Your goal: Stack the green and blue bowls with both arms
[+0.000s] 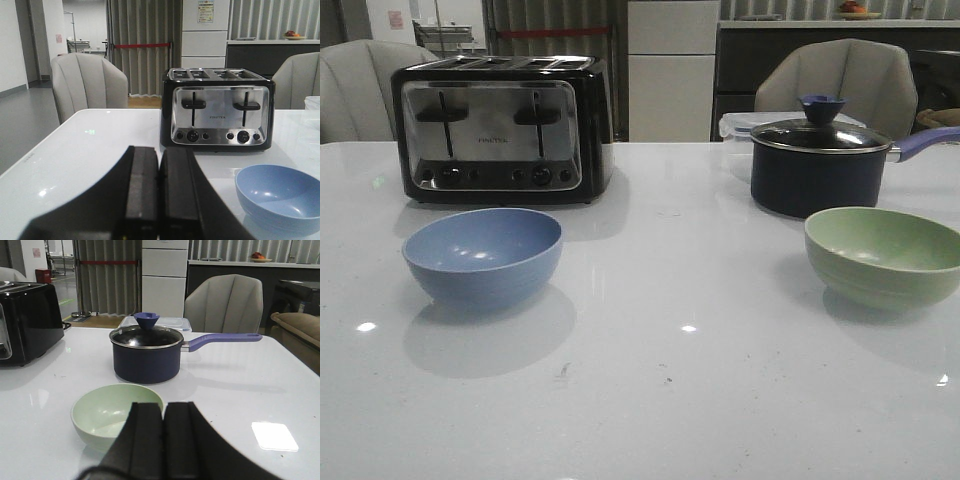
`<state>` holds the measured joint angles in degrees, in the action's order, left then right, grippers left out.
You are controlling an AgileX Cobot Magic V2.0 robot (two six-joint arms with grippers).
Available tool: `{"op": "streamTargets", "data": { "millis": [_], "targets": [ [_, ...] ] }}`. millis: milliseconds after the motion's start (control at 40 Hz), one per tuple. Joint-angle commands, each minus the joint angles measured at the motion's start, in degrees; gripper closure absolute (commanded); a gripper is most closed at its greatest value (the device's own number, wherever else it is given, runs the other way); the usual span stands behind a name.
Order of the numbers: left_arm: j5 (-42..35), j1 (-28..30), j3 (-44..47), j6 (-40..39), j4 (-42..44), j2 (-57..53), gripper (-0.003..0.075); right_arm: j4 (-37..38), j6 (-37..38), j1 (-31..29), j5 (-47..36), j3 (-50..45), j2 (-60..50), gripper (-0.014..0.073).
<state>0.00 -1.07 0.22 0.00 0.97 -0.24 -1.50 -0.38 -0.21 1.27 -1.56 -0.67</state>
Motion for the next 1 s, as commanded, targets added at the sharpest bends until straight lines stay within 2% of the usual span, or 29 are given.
{"op": "streamTargets", "data": {
  "millis": [0,725,850,975],
  "targets": [
    [-4.8,0.0,0.2,-0.5,-0.4,-1.2,0.0627,-0.2,-0.2,0.0,-4.8,0.2,-1.0,0.0536],
    [-6.0,0.0,0.0,-0.5,0.3,-1.2,0.0627,-0.1,-0.2,0.0,-7.1,0.4,-1.0,0.0536],
    [-6.2,0.0,-2.5,-0.5,0.3,-1.2,0.0627,-0.2,-0.2,0.0,-5.7,3.9,-1.0,0.0536],
    [-3.9,0.0,-9.0,-0.5,0.3,-0.8,0.0627,-0.2,-0.2,0.0,0.3,11.8,-0.1,0.0536]
  ]
}}
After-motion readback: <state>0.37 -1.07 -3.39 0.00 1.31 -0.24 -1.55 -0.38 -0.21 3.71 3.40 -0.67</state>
